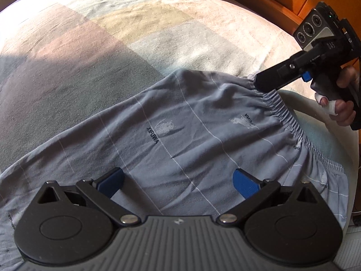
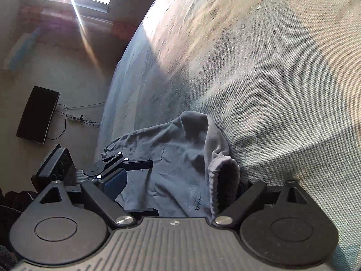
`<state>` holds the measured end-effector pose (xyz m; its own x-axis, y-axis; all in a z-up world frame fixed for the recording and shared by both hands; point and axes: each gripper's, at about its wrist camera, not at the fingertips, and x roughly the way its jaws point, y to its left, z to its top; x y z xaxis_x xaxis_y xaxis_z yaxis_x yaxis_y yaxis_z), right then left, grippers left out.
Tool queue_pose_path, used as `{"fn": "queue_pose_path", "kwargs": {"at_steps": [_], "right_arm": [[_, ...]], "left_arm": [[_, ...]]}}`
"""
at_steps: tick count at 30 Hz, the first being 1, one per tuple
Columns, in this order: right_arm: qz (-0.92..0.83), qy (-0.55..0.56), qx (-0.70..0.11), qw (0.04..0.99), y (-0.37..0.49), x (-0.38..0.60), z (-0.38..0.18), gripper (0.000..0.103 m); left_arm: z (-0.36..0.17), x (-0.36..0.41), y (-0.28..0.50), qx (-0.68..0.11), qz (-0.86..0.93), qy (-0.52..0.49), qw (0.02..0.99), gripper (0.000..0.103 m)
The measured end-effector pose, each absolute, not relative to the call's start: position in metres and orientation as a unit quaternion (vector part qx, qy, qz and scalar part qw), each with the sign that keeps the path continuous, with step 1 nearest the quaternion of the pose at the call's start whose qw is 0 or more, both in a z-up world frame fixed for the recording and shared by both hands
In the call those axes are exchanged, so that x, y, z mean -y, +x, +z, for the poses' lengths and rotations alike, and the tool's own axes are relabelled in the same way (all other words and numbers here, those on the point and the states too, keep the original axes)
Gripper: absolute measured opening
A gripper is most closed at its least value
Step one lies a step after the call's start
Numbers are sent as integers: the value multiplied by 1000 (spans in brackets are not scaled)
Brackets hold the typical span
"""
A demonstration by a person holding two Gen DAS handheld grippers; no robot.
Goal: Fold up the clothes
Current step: 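Grasp the elastic cuff with the right gripper while the left gripper holds the waistband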
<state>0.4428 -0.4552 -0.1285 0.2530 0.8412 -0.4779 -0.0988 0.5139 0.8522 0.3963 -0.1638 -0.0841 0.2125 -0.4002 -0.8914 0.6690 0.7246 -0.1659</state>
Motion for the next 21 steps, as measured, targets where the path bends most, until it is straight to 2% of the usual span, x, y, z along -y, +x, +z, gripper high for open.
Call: {"fn": "queue_pose_path", "kwargs": {"at_steps": [1, 3, 5, 7, 9, 12, 14, 16, 17, 18, 21], "right_arm": [[330, 369, -513, 701, 443, 460, -132, 78], [322, 381, -516, 696, 444, 470, -139, 55], [316, 392, -524, 687, 446, 475, -142, 48], [312, 400, -531, 679, 449, 474, -142, 53], [325, 390, -531, 678, 453, 463, -136, 80], [344, 360, -526, 689, 460, 446, -130, 84], [350, 356, -522, 692, 463, 444, -132, 82], [345, 364, -522, 690, 461, 454, -136, 70], [341, 370, -523, 688, 459, 458, -139, 58], [336, 378, -523, 686, 456, 463, -142, 50], [331, 378, -523, 689, 451, 467, -145, 44]], "left_arm": [[-84, 164, 397, -521, -350, 132, 767, 102], [-82, 165, 396, -519, -354, 139, 766, 102], [-82, 165, 395, -517, -355, 143, 766, 102], [-81, 165, 394, -515, -354, 143, 768, 102], [-81, 166, 393, -513, -351, 144, 770, 102], [-80, 168, 393, -512, -348, 147, 771, 102], [-80, 169, 393, -513, -348, 149, 770, 102], [-80, 167, 395, -515, -353, 147, 767, 102], [-79, 167, 395, -516, -355, 146, 766, 102], [-79, 166, 396, -516, -357, 144, 765, 102], [-80, 163, 396, -514, -362, 141, 765, 102]]}}
